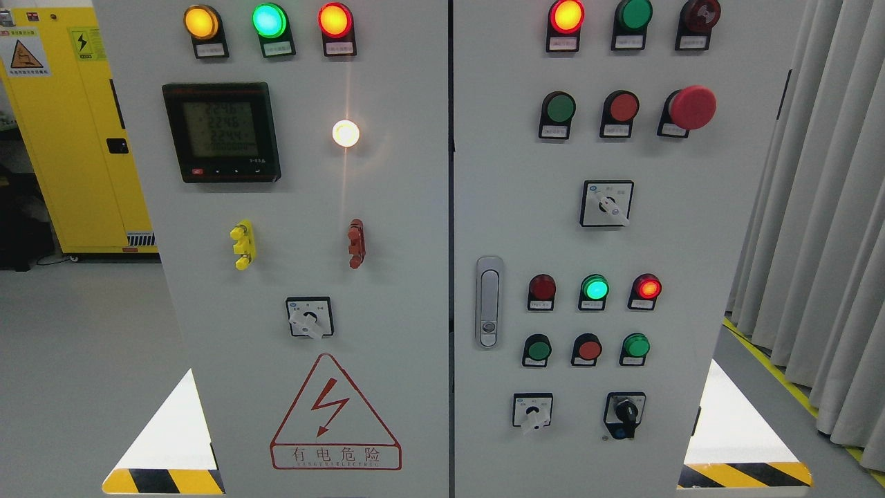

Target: Press green start button

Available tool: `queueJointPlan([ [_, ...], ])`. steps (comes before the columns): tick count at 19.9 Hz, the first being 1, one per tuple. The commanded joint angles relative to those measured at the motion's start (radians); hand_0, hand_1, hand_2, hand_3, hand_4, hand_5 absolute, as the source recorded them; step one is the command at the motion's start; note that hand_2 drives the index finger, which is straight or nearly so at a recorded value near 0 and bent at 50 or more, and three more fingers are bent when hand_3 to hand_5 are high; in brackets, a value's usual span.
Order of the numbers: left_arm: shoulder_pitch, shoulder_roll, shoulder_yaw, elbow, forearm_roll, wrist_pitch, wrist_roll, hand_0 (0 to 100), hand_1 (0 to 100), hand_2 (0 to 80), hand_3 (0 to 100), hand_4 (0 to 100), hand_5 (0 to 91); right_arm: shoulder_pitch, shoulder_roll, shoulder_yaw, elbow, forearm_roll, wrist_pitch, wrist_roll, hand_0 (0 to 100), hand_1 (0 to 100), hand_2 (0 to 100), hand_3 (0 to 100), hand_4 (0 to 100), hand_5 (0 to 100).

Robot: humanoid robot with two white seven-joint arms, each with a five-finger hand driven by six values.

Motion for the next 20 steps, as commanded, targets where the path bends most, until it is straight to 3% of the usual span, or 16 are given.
queueJointPlan([
  [1,0.000,-0.006,0.000,-0.025,0.000,-0.001,0.000,12,56,0.0,0,0,0.0,0.007,0.016,0.112,-0.229,0.005,-0.054,-0.046,23,38,0,0,0,0],
  [5,0.000,-0.009,0.001,-0.026,0.001,-0.001,0.000,12,56,0.0,0,0,0.0,0.029,0.016,0.230,-0.431,0.011,-0.164,-0.085,23,41,0,3,1,0],
  [8,0.000,-0.014,0.001,-0.026,0.001,-0.001,0.000,12,56,0.0,0,0,0.0,0.090,-0.003,0.287,-0.661,0.014,-0.166,-0.119,23,42,0,7,8,0],
  [10,0.000,-0.024,0.003,-0.026,0.000,-0.001,0.000,12,56,0.0,0,0,0.0,0.121,-0.035,0.327,-0.793,0.057,-0.166,-0.138,23,43,0,16,19,5],
  [14,0.000,-0.040,0.001,-0.026,0.000,-0.001,0.000,12,56,0.0,0,0,0.0,0.161,-0.073,0.328,-1.008,0.251,-0.169,-0.260,23,43,0,23,26,13],
  [20,0.002,-0.080,0.001,-0.025,0.000,-0.001,0.000,12,56,0.0,0,0,0.0,0.225,-0.153,0.324,-1.321,0.371,-0.209,-0.270,23,46,0,33,37,22],
])
